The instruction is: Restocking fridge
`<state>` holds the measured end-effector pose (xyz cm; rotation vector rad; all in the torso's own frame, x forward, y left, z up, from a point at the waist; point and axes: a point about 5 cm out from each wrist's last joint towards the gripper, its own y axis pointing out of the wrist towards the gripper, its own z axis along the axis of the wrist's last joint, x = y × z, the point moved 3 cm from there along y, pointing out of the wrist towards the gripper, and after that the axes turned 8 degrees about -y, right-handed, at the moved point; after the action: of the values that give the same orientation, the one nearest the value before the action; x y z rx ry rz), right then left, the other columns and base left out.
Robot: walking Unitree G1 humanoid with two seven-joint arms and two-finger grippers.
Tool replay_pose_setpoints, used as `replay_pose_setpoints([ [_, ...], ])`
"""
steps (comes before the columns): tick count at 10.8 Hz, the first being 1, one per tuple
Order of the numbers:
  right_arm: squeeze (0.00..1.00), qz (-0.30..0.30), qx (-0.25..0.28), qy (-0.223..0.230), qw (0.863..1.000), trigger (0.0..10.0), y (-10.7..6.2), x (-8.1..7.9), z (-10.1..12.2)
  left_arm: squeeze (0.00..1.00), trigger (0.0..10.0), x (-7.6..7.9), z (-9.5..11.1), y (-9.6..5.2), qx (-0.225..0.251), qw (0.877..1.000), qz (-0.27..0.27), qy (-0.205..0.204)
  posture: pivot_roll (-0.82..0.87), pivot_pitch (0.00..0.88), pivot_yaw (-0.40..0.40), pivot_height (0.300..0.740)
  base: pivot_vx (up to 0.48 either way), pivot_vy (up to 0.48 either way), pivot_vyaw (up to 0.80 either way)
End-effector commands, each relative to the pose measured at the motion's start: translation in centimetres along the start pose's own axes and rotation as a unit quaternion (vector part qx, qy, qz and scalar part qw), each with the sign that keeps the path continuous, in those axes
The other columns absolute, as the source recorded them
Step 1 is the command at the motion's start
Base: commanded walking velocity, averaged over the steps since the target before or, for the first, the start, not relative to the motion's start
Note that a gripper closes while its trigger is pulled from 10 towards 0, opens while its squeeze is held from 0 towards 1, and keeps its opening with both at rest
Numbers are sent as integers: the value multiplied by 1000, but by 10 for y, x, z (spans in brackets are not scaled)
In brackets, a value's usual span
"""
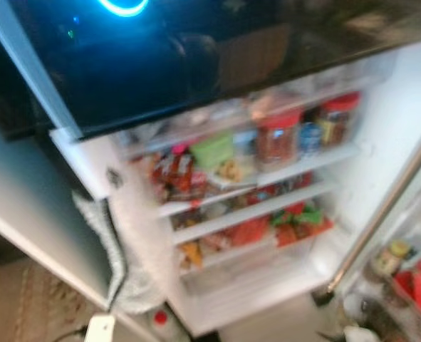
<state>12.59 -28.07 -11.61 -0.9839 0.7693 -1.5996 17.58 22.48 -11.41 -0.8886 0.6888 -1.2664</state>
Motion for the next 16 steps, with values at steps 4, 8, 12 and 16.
replay_pose_setpoints([
  [4, 0, 15, -9, 7, 1000, 10000, 0, -14, -6, 0, 10000, -10, -2, -2, -6, 1000, 13, 7, -167, 0, 96, 740, 0, -278, 0],
  [8, 0, 21, -10, 1, 1000, 10000, 1, -19, -5, 0, 10000, -11, -3, -2, -7, 1000, 13, 7, -172, 0, 102, 740, 0, 0, 0],
  [12, 0, 15, -15, 0, 1000, 10000, -1, -9, -10, 0, 10000, -11, -3, -2, -7, 1000, 11, 8, -168, 0, 101, 740, 0, 0, 0],
  [16, 0, 5, -21, -5, 1000, 10000, -2, -9, -14, 0, 10000, -11, -3, -2, -8, 1000, 11, 9, -163, 0, 101, 740, 0, 0, 0],
])
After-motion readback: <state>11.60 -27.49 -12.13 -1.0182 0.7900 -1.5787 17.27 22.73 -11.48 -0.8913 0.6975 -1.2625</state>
